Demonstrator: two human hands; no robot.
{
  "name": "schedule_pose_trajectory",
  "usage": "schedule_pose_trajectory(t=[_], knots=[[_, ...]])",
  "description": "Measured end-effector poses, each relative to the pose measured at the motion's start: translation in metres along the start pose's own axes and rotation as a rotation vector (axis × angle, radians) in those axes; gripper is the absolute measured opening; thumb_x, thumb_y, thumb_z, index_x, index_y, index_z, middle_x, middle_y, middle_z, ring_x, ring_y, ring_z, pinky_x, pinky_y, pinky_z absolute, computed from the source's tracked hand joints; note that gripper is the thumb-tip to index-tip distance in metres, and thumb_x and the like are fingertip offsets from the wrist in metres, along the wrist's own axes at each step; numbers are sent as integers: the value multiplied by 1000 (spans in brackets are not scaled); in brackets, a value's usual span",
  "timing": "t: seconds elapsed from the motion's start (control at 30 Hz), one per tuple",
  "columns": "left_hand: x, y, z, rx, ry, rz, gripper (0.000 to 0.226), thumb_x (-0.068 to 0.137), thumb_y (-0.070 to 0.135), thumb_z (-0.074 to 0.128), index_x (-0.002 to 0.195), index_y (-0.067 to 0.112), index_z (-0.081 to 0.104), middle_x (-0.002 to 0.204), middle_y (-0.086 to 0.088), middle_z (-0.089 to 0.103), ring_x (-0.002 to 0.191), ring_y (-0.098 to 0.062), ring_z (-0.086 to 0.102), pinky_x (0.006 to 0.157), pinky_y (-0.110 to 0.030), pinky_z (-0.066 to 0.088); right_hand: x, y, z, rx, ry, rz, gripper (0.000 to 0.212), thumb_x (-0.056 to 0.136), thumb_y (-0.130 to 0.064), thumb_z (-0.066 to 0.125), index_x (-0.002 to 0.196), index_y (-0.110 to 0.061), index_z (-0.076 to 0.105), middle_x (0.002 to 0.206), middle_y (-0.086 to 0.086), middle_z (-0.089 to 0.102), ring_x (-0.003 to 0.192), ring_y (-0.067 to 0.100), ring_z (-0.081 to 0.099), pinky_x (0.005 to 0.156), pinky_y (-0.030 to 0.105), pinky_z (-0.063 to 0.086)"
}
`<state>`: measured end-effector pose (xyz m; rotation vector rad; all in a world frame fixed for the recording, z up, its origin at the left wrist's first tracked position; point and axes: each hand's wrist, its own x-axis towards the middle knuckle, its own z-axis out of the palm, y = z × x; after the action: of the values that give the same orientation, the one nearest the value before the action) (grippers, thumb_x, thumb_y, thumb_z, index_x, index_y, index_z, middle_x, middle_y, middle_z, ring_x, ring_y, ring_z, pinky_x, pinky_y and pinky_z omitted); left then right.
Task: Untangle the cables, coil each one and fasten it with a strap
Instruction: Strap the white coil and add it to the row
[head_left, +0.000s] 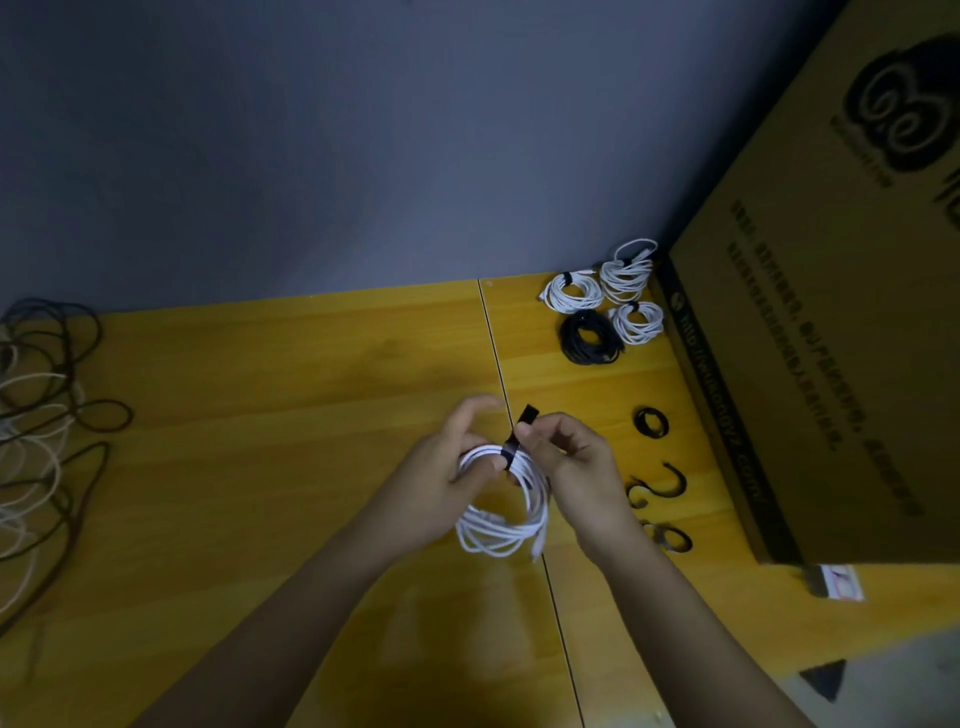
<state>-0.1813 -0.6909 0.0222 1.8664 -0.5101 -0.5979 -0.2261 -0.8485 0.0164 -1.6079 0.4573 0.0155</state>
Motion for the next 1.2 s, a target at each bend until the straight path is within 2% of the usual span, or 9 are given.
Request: schedule_pose_trajectory(t=[0.1,0.23,0.33,0.47,0.67,0.87,0.97,1.1,1.2], knots=[[-3,1,4,177,-18,113,32,99,30,48,111,59,41,79,6,67,71,-17,65,60,-32,45,-1,-2,-2,22,54,64,18,92,-22,63,81,-7,65,86,20,65,83,36,62,81,52,52],[-4,5,9,243,2,158,16,99,23,51,111,22,60,79,13,63,66,14,56,54,-8,34,-3,-8,-4,19,89,62,17,92,-20,64,77,-11,65,77,14,66,73,25,63,76,44,53],[-4,3,10,279,15,142,11,99,27,50,103,22,59,78,8,64,63,6,54,52,-13,34,-3,-7,-6,-91,110,-29,17,91,-19,64,74,-17,64,74,4,64,69,12,60,66,25,49],[2,4,9,273,40,84,8,98,24,53,94,19,57,72,7,64,59,3,55,52,-16,35,-6,-4,-2,-245,174,-222,14,90,-13,65,78,-19,63,86,-6,58,80,-2,55,67,7,39],[11,11,-2,72,-15,-60,16,93,13,61,78,20,61,70,4,69,59,-4,62,59,-24,44,-8,4,-6,-322,29,-473,10,88,-9,63,87,-8,73,89,-10,60,83,1,59,71,15,45],[11,16,-20,-241,-41,-188,11,90,-3,59,92,6,65,74,1,70,61,-2,64,65,-13,49,-5,-9,-19,-447,-195,-622,19,88,-8,62,102,-11,74,101,-10,63,93,2,62,79,17,50],[12,23,-32,-287,-63,-177,13,90,0,59,100,3,67,85,-5,71,75,-5,67,77,-16,51,-4,-15,-20,-386,-236,-556,23,89,-5,60,108,-12,72,106,-5,65,95,9,64,75,23,53],[12,31,-39,-278,-61,-188,12,86,4,66,97,7,67,86,-1,72,75,-1,66,74,-11,48,-5,-25,-17,-289,-236,-444,23,89,0,62,105,-12,73,97,-1,70,84,12,67,69,23,51],[13,32,-38,-159,-53,-174,22,79,0,74,87,16,61,86,-2,72,71,-5,65,71,-21,47,-5,-36,-11,-237,-175,-352,24,89,1,62,96,-18,75,82,-4,70,69,16,65,59,32,52]])
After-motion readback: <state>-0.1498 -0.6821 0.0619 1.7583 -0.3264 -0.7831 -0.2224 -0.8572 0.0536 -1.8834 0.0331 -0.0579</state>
